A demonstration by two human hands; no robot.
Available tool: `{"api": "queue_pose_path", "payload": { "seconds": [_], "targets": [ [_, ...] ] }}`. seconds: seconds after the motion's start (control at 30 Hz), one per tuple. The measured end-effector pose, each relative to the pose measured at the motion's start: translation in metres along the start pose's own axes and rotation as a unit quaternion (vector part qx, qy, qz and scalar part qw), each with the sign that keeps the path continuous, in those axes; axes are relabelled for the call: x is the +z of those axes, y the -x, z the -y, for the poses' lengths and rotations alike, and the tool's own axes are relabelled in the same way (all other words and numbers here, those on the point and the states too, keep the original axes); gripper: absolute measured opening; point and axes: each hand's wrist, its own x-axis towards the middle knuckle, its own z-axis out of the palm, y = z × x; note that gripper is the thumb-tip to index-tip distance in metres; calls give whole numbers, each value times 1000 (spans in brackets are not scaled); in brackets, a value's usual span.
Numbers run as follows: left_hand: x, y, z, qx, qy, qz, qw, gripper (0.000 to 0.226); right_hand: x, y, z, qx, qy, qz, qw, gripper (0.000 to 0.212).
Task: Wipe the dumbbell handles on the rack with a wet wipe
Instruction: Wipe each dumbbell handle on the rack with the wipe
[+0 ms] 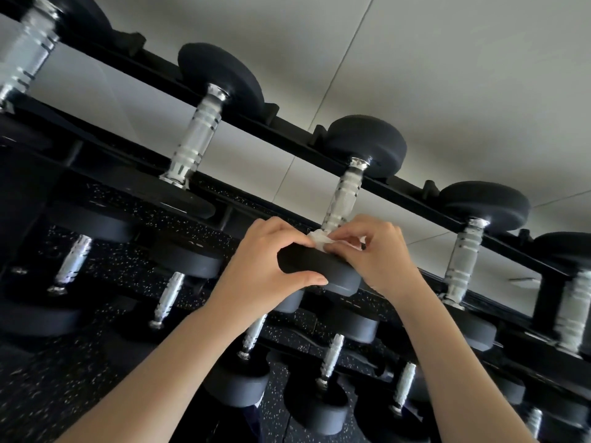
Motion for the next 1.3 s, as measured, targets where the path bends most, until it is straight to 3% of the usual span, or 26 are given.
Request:
{"api": "queue_pose_path", "payload": {
  "seconds": [0.27, 0.5, 0.67, 0.87, 1.03, 1.13, 1.3],
  "targets": [
    [6, 4, 6, 22, 26, -40, 999, 41, 6, -18, 15, -74, 143, 38, 986, 6],
    [10, 5, 11, 20, 43, -49, 998, 46, 9, -33, 31, -129, 313, 106, 935, 12],
    [7, 4, 12, 24, 49, -40, 998, 42, 4, -47, 32, -124, 335, 47, 933, 9],
    [7, 4, 11, 25, 59, -38, 997, 45, -6, -69, 27, -113, 340, -108, 927, 8],
    [7, 4, 11, 27, 65, -39, 997, 43, 5, -72, 21, -107, 364, -213, 900, 9],
    [7, 4, 11, 26, 63, -37, 997, 44, 9, -75, 24, -88, 373, -222, 896, 14],
    [6, 4, 11, 22, 63, -39, 997, 44, 7, -69, 36, -15, 397, -136, 908, 19]
  ]
}}
